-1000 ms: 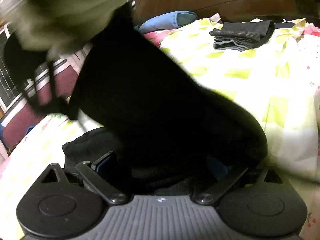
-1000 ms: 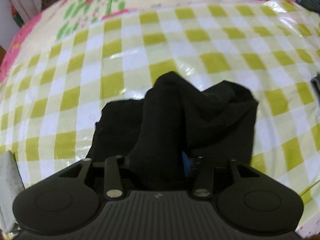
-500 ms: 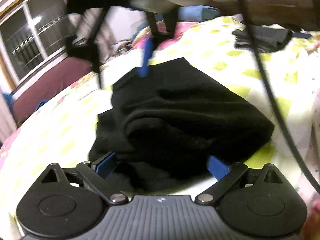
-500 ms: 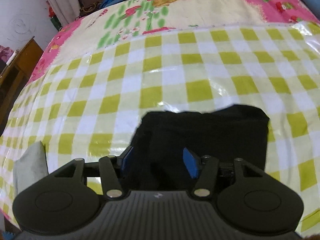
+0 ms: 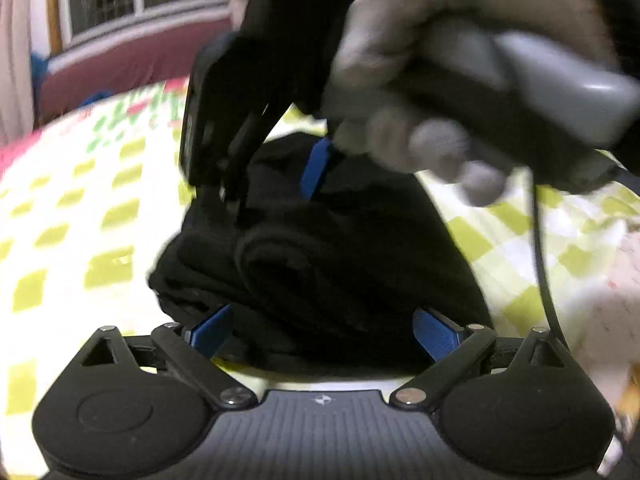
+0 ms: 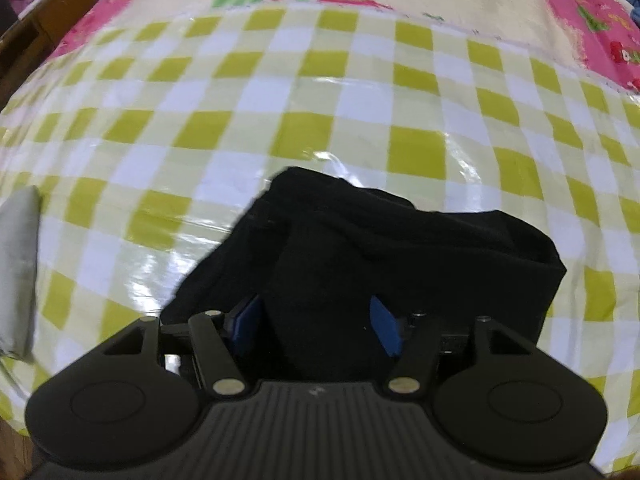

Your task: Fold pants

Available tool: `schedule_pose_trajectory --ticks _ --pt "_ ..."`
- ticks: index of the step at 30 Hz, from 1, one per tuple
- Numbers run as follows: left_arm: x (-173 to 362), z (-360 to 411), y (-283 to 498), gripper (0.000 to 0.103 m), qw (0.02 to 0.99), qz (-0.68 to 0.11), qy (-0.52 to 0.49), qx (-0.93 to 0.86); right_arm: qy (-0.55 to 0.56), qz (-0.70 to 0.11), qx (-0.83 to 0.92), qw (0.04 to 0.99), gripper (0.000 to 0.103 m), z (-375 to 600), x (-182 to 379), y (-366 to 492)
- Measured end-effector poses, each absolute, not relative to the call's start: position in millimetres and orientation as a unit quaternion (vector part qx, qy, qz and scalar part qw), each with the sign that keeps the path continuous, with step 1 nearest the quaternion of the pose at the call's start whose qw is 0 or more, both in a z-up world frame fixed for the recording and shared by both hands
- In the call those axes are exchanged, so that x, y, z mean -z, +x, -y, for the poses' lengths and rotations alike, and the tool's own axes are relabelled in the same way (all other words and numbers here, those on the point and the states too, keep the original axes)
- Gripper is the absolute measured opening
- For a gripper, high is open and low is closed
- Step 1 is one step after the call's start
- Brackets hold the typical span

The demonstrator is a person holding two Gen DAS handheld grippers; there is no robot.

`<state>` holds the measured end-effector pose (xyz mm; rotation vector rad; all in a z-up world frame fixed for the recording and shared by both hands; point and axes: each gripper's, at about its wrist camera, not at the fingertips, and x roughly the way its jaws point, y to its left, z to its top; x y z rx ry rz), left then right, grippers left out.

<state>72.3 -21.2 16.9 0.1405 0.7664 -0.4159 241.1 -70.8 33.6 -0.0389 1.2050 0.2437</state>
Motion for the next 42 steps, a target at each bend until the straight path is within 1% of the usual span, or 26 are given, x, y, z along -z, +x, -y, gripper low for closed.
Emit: schedule_pose_trajectory --ticks 1,2,3,5,8,12,13,14,15,19,20,21,23,24,25,26,27,29,30,32,33,34,35,36,38,42 --pt "-13.7 22.7 75.7 0.100 0.901 -0.382 0.059 0.198 -0.010 -0.565 -0.117 0.817 0.045 75.5 -33.7 240.9" --pt "-11.6 21.6 75.6 0.087 0.898 -0.387 0.053 0.200 -0.004 -0.563 -0.122 0.817 0.035 80.3 -34.8 238.8" --pt "-10.6 20.6 74.8 0.081 0.895 -0.391 0.047 0.207 0.002 -0.559 -0.125 0.819 0.027 83.1 -37.7 235.2" --pt "-10.4 16.7 70.0 0.064 0.894 -0.388 0.038 0.220 0.010 -0.546 -0.137 0.826 0.021 89.2 -46.8 226.8" --pt "-22.7 11.2 62.3 0.051 0.905 -0.364 0.033 0.220 0.055 -0.525 -0.149 0.836 0.020 104.9 -66.6 217.8" --pt "-47.2 -15.9 51.4 0.050 0.924 -0.311 -0.015 0.223 0.090 -0.502 -0.151 0.847 0.018 114.8 -95.2 215.8" --pt "-49.4 -24.1 52.4 0.050 0.926 -0.305 -0.027 0.221 0.094 -0.497 -0.155 0.849 0.015 112.4 -100.1 216.8" --pt "-50.4 -34.3 55.7 0.050 0.928 -0.303 -0.044 0.214 0.103 -0.489 -0.167 0.850 0.003 108.4 -105.0 219.1" --pt "-48.1 -43.7 61.3 0.050 0.927 -0.308 -0.061 0.206 0.117 -0.485 -0.177 0.849 0.001 103.3 -108.0 222.9" --pt "-23.8 -65.5 79.3 0.050 0.914 -0.355 -0.086 0.176 0.071 -0.475 -0.166 0.861 0.002 71.9 -96.9 237.2" --pt "-23.0 -67.8 77.0 0.050 0.910 -0.357 -0.098 0.186 0.055 -0.483 -0.163 0.859 0.008 70.2 -92.1 236.8" --pt "-24.6 -67.3 73.7 0.050 0.911 -0.351 -0.098 0.192 0.046 -0.496 -0.159 0.852 0.008 70.6 -87.7 235.2" --pt "-25.9 -59.1 69.4 0.058 0.916 -0.337 -0.079 0.203 0.035 -0.515 -0.152 0.843 0.012 73.2 -81.4 230.1" --pt "-25.6 -54.1 67.9 0.060 0.916 -0.336 -0.072 0.209 0.027 -0.522 -0.145 0.840 0.024 72.8 -78.4 228.6" --pt "-22.8 -49.7 67.8 0.062 0.914 -0.339 -0.066 0.215 0.020 -0.528 -0.140 0.838 0.031 71.8 -75.2 227.0" --pt "-22.9 -43.3 71.3 0.064 0.911 -0.343 -0.060 0.219 0.010 -0.536 -0.133 0.833 0.045 68.4 -71.0 227.4" --pt "-25.5 -38.4 69.7 0.066 0.910 -0.347 -0.051 0.222 0.009 -0.542 -0.129 0.830 0.047 66.4 -67.2 226.3" --pt "-24.6 -28.3 70.5 0.078 0.909 -0.351 -0.032 0.223 0.007 -0.555 -0.134 0.821 0.047 58.8 -59.3 226.3" --pt "-23.8 -24.1 71.8 0.080 0.910 -0.352 -0.026 0.218 -0.002 -0.556 -0.132 0.821 0.052 54.8 -56.9 224.8" --pt "-21.7 -15.5 76.6 0.081 0.909 -0.361 -0.013 0.207 -0.048 -0.555 -0.122 0.822 0.053 45.5 -44.6 226.9" --pt "-19.7 -11.8 79.0 0.080 0.909 -0.365 -0.004 0.201 -0.069 -0.555 -0.111 0.822 0.051 43.2 -37.0 228.2" --pt "-16.6 -8.5 82.0 0.064 0.908 -0.369 0.003 0.200 -0.071 -0.558 -0.108 0.820 0.046 46.0 -30.7 231.2" --pt "-14.5 -7.9 83.3 0.047 0.903 -0.377 0.002 0.206 -0.047 -0.566 -0.112 0.815 0.034 54.5 -28.7 234.9" --pt "-13.2 -10.5 84.7 0.044 0.897 -0.386 -0.010 0.214 -0.020 -0.570 -0.114 0.814 0.024 63.4 -31.3 236.3" --pt "-20.0 -22.2 80.9 0.035 0.899 -0.375 -0.039 0.222 0.011 -0.558 -0.124 0.821 0.017 78.6 -48.2 229.8" --pt "-54.1 -45.6 68.5 0.034 0.916 -0.317 -0.084 0.232 0.032 -0.525 -0.149 0.838 0.016 86.8 -90.7 215.5"
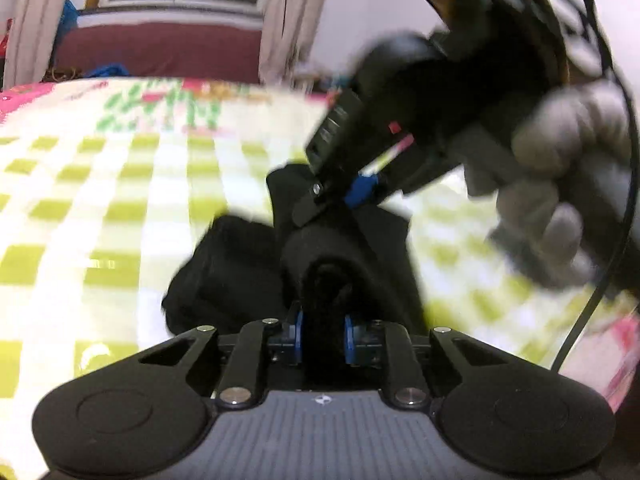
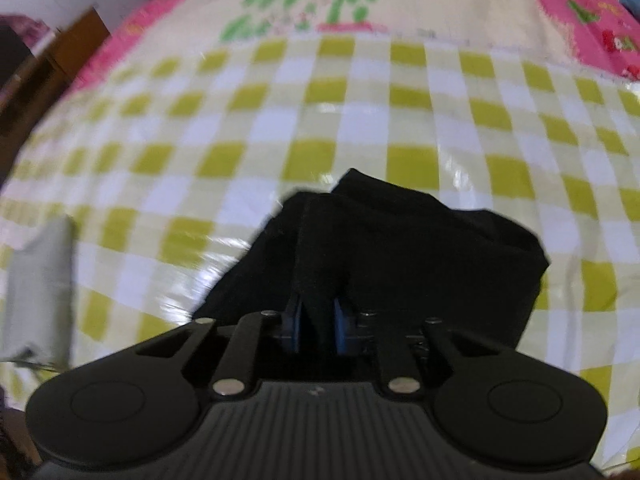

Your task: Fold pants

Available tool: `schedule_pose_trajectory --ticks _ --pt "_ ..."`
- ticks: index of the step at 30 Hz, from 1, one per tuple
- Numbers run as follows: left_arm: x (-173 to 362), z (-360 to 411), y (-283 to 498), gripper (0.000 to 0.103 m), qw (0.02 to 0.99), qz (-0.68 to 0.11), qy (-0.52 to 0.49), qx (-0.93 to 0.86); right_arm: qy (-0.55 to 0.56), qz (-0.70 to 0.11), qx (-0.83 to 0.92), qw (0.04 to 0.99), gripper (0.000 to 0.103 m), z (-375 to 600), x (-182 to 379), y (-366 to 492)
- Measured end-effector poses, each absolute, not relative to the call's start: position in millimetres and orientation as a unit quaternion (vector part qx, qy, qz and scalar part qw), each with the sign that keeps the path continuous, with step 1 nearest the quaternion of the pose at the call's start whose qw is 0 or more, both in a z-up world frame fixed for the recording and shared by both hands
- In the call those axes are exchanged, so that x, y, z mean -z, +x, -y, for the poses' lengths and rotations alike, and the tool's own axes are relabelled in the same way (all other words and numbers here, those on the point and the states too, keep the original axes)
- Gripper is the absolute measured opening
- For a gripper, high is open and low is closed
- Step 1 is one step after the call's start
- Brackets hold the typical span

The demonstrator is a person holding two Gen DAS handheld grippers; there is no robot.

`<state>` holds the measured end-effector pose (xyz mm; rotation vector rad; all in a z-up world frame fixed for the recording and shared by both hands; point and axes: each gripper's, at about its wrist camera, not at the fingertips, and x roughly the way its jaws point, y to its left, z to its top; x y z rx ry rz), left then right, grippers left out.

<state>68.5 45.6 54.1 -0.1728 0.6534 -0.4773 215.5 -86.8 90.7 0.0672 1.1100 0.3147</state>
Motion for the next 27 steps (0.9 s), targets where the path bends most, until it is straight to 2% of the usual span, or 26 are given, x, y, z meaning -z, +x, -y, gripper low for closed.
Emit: schedule_pose_trajectory --ticks 5,8,11,14,18,19,20,21,22,23,27 --pt "-57.8 -74.8 78.4 0.034 0.925 -0.303 -0.114 0.200 0.079 -0.508 -0.156 0.843 0.015 78.6 -106.7 225.3" --pt "-31.9 -95.7 97.4 0.034 0.916 -0.340 -0.139 0.160 0.118 -0.519 -0.161 0.831 0.007 58.4 -83.4 245.1" --pt "-9.4 -112.7 113.4 0.035 0.904 -0.367 -0.169 0.140 0.124 -0.516 -0.162 0.832 0.006 28.6 -48.5 265.6" --pt "-7.8 -112.0 109.9 0.036 0.912 -0.362 -0.147 0.127 0.108 -0.519 -0.149 0.835 0.005 19.5 -20.1 274.4" --pt "-9.5 -104.3 105.0 0.036 0.916 -0.355 -0.131 0.132 0.113 -0.497 -0.170 0.844 0.010 45.8 -42.5 262.3" --pt "-10.8 -104.1 103.2 0.036 0.917 -0.354 -0.129 0.132 0.093 -0.482 -0.161 0.856 0.013 51.3 -51.9 255.8" --pt "-10.1 -108.1 103.7 0.036 0.917 -0.353 -0.131 0.133 0.066 -0.464 -0.151 0.870 0.023 57.0 -60.2 250.5" --pt "-10.2 -109.3 103.1 0.037 0.916 -0.353 -0.134 0.133 0.040 -0.450 -0.142 0.881 0.042 61.2 -64.7 246.6" --pt "-10.1 -110.1 103.3 0.037 0.916 -0.354 -0.136 0.132 0.017 -0.443 -0.135 0.886 0.053 65.4 -64.8 245.7" --pt "-9.6 -110.2 104.7 0.037 0.916 -0.354 -0.135 0.131 -0.003 -0.449 -0.132 0.884 0.070 69.3 -60.6 246.9" --pt "-10.2 -106.8 108.5 0.039 0.918 -0.352 -0.130 0.131 -0.014 -0.470 -0.128 0.873 0.073 81.9 -38.0 256.3"
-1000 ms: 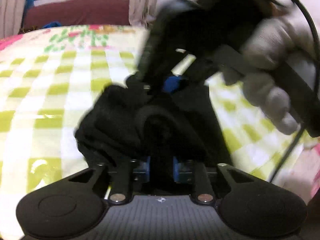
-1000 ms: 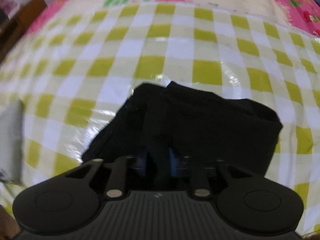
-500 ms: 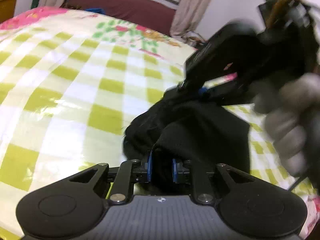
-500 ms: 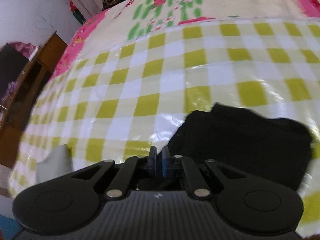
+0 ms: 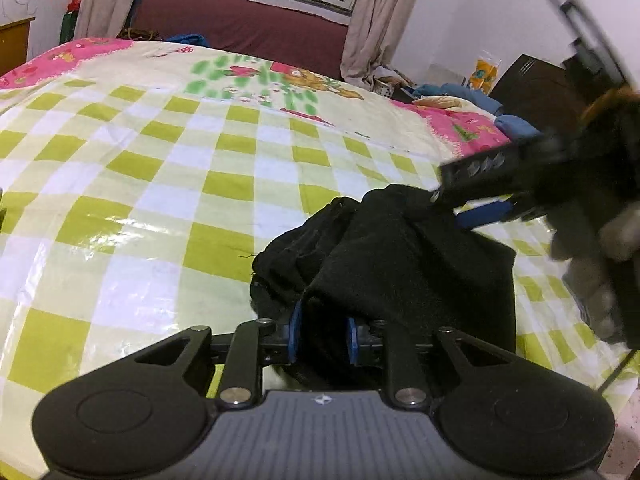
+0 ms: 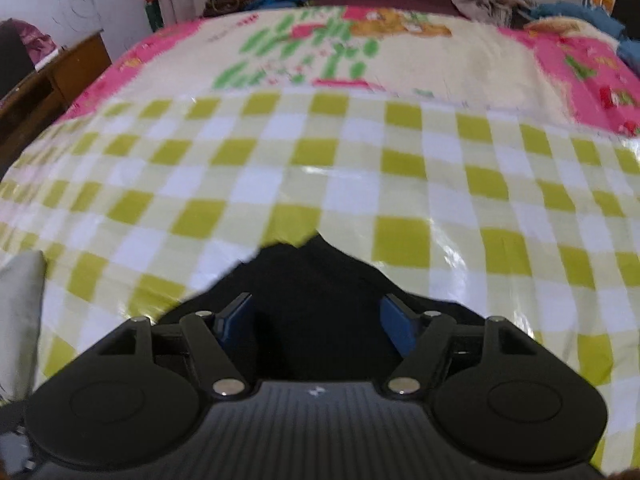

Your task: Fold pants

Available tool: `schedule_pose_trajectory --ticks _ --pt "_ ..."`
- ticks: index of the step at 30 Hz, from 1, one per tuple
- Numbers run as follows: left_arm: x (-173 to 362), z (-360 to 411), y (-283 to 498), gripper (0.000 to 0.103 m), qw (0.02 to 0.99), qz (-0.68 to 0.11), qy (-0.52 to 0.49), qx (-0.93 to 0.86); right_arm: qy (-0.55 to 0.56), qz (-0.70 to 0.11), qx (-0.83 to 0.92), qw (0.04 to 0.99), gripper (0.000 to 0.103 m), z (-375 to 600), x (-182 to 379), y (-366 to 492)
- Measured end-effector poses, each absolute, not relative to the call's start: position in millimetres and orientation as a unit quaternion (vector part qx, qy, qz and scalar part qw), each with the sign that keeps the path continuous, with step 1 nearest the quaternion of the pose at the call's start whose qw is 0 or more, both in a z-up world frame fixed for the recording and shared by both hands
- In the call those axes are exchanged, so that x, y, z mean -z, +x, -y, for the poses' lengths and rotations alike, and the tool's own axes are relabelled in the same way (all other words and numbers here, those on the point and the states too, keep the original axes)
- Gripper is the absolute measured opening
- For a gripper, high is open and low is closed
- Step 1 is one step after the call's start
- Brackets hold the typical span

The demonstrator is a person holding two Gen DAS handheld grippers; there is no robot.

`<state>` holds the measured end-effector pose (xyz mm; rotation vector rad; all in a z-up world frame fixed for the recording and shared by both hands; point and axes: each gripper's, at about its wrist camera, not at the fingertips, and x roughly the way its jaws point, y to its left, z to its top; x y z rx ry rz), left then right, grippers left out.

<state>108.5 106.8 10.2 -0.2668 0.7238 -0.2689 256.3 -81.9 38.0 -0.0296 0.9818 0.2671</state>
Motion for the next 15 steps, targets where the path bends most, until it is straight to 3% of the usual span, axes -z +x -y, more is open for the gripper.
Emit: schedule_pose_trajectory --ticks 2,4,5,6,8,12,15 --pt "-10.0 -104.9 111.6 0.042 0.919 -0.352 -0.125 0.129 -0.021 -0.463 -0.142 0.875 0.077 84.8 -27.1 266.0" --pt "-9.3 -103.7 113.8 0.042 0.919 -0.354 -0.122 0.124 -0.006 -0.473 -0.156 0.867 0.070 88.5 -15.5 274.7" --pt "-9.0 -103.8 114.7 0.042 0.919 -0.355 -0.121 0.123 0.020 -0.480 -0.161 0.862 0.039 93.4 -13.4 276.1" --pt "-9.6 -104.4 115.4 0.042 0.918 -0.356 -0.123 0.122 0.041 -0.490 -0.163 0.855 0.022 96.8 -13.9 276.6" --pt "-15.4 -109.0 116.4 0.036 0.917 -0.350 -0.142 0.126 0.056 -0.486 -0.173 0.855 0.014 99.9 -24.5 269.0" --pt "-27.3 -108.1 121.1 0.036 0.928 -0.328 -0.127 0.119 0.064 -0.462 -0.187 0.865 0.011 104.7 -50.3 264.1" --pt "-7.6 -104.2 135.7 0.042 0.928 -0.350 -0.092 0.089 0.024 -0.463 -0.165 0.871 0.016 92.4 -27.2 279.9"
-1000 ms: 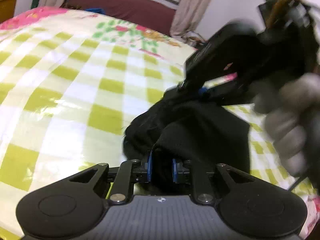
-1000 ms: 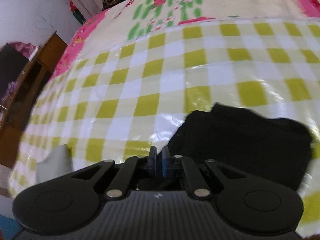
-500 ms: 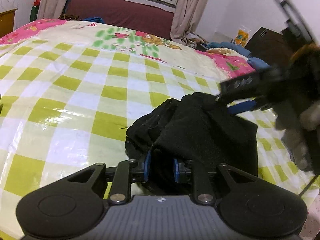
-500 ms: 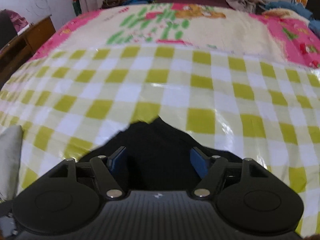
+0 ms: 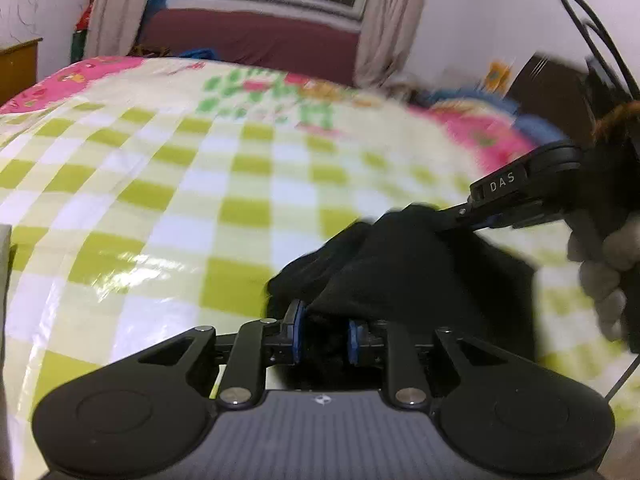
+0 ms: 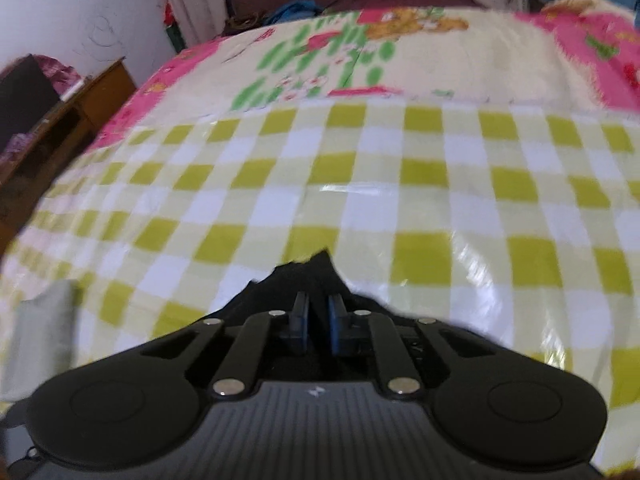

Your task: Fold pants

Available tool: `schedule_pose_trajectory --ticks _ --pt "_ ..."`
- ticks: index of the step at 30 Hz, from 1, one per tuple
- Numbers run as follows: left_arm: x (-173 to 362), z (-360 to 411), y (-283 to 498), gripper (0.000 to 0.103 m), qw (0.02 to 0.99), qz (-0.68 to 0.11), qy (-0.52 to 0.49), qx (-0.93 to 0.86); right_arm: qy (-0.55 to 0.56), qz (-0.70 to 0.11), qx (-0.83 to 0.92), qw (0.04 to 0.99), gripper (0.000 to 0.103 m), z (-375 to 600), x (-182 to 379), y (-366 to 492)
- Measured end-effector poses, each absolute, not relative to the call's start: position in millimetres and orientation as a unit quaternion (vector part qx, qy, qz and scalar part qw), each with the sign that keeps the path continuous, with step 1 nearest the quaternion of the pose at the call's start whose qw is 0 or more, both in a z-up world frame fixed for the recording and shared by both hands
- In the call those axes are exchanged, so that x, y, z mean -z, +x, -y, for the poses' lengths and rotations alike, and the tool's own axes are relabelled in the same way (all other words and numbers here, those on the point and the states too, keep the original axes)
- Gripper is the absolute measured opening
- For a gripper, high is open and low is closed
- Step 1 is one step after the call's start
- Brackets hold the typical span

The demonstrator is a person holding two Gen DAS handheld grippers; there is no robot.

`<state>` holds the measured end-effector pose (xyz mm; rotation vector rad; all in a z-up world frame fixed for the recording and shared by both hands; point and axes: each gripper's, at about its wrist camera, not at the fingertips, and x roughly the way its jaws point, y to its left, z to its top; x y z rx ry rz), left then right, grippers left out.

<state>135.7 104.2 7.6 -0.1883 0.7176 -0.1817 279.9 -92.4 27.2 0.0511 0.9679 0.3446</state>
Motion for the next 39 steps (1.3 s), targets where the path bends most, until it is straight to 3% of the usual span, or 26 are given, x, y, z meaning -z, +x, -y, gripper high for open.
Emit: schedule_pose_trajectory --ticks 2,5,9,13,20,25,28,30,31,32,39 --pt "-0.8 -103.7 137.8 0.052 0.927 -0.359 -0.066 0.081 0.002 -0.491 -0.159 0.856 0.017 79.7 6.4 289.4" --pt "-14.8 -109.1 127.8 0.062 0.932 -0.350 -0.045 0.077 0.013 -0.459 -0.152 0.875 0.019 78.8 -3.1 279.4" --pt "-32.0 -112.1 108.8 0.065 0.936 -0.344 -0.002 0.075 0.051 -0.403 -0.156 0.900 0.019 109.2 -43.8 253.1" --pt "-42.8 -114.2 88.7 0.072 0.940 -0.335 0.051 0.043 0.058 -0.368 -0.174 0.912 0.031 137.9 -67.2 210.0" --pt "-72.9 -89.1 79.4 0.073 0.954 -0.286 0.070 0.064 0.115 -0.417 -0.209 0.877 0.031 139.3 -34.5 171.8" --pt "-47.2 -43.4 136.1 0.075 0.938 -0.305 0.127 0.102 0.090 -0.443 -0.204 0.868 0.029 129.5 -4.1 169.0" --pt "-12.2 -39.4 170.7 0.079 0.920 -0.349 0.149 0.099 0.086 -0.459 -0.194 0.863 0.024 131.6 7.1 183.8" --pt "3.3 -43.2 177.9 0.089 0.915 -0.357 0.154 0.106 0.079 -0.467 -0.197 0.858 0.015 133.0 10.1 194.6" --pt "6.1 -45.6 178.2 0.099 0.918 -0.351 0.157 0.099 0.073 -0.472 -0.198 0.856 0.011 133.5 12.0 200.1" --pt "7.4 -48.5 177.8 0.101 0.920 -0.348 0.153 0.093 0.065 -0.476 -0.200 0.854 0.002 133.8 14.2 207.1" --pt "22.1 -64.7 158.1 0.100 0.918 -0.387 0.035 0.086 0.050 -0.492 -0.230 0.838 0.000 135.3 22.4 241.4"
